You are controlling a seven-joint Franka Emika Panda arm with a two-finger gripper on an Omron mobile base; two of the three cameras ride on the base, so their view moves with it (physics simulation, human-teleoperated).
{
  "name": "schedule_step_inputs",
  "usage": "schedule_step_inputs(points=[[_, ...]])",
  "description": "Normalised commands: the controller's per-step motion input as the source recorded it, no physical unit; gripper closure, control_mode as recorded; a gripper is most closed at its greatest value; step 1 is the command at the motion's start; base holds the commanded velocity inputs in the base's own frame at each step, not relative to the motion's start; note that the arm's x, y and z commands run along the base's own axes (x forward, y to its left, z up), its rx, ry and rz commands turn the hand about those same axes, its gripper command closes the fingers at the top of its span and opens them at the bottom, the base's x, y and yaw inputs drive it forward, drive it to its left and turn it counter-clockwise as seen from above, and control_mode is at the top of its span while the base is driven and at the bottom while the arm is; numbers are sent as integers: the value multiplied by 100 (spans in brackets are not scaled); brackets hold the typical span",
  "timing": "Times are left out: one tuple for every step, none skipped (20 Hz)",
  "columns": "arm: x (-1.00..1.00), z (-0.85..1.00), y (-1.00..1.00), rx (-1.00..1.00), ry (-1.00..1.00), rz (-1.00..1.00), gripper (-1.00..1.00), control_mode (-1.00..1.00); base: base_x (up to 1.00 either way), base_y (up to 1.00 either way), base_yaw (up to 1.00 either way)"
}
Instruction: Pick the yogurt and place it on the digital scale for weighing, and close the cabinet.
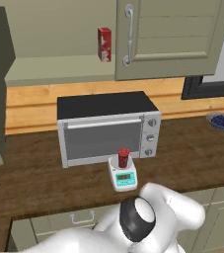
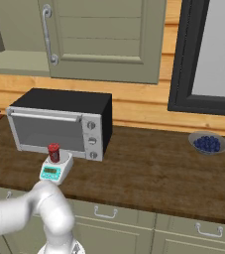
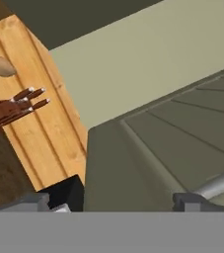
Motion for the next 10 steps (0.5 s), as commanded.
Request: schedule_step_inputs(points=[[100, 0, -96, 3, 25, -12, -100, -100, 0, 0, 0], [100, 0, -96, 4, 22, -9, -100, -100, 0, 0, 0], [100, 0, -100, 6, 18, -7, -100, -100, 0, 0, 0], [100, 0, -100, 8, 15, -5, -100, -100, 0, 0, 0], [100, 0, -100, 9, 13, -3, -100, -100, 0, 0, 0], [100, 0, -100, 9, 12, -2, -100, -100, 0, 0, 0], [100, 0, -97, 9, 10, -1, -100, -100, 0, 0, 0], [100, 0, -95, 9, 7, -1, -100, -100, 0, 0, 0], [100, 0, -94, 9, 7, 0, -100, -100, 0, 0, 0], [100, 0, -94, 9, 4, 0, -100, -100, 0, 0, 0]])
